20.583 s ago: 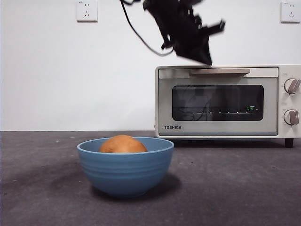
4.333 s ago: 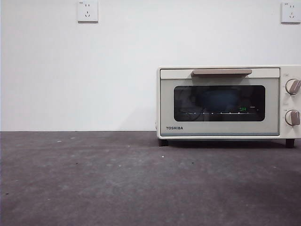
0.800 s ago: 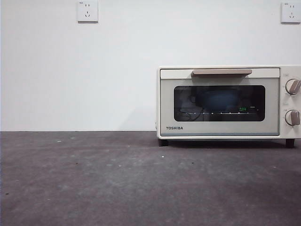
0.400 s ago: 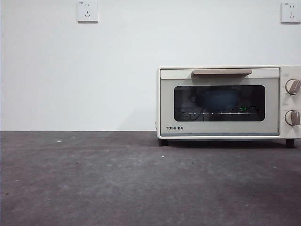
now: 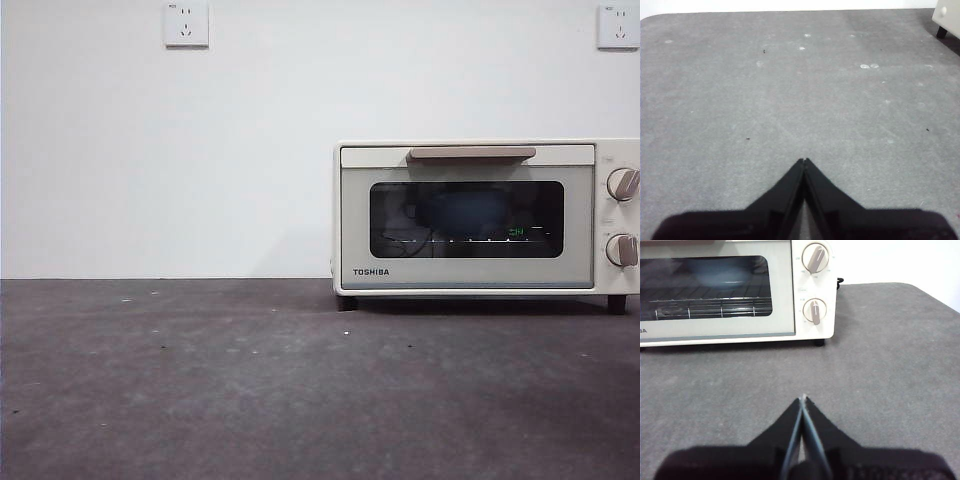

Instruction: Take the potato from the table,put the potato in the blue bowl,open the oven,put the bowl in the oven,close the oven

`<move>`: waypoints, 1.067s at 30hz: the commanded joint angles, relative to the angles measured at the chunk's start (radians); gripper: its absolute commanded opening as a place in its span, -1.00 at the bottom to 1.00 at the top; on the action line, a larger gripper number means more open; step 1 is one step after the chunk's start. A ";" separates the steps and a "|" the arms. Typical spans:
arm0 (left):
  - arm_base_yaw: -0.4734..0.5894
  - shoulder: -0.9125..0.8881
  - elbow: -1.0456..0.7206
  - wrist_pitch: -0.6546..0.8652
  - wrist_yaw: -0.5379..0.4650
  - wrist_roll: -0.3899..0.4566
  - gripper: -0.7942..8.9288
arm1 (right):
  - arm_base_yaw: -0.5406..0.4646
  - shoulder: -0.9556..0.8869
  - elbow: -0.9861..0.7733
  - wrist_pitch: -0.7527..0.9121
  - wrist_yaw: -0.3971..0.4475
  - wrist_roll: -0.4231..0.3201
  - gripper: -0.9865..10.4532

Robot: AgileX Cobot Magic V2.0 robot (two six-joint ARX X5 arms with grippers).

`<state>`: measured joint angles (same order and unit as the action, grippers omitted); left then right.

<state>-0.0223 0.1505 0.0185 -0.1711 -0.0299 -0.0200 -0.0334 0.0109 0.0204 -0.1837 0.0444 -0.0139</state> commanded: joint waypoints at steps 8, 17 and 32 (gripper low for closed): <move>0.002 0.000 -0.010 0.006 0.005 -0.004 -0.84 | -0.001 -0.002 -0.006 0.001 0.000 0.010 -0.83; 0.002 0.000 -0.010 0.006 0.005 -0.003 -0.84 | -0.001 -0.002 -0.006 0.001 0.000 0.010 -0.83; 0.002 -0.036 -0.010 0.006 0.005 -0.004 -0.84 | -0.001 -0.002 -0.006 0.000 0.000 0.010 -0.83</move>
<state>-0.0223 0.1223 0.0185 -0.1711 -0.0299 -0.0200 -0.0334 0.0109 0.0204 -0.1837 0.0444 -0.0139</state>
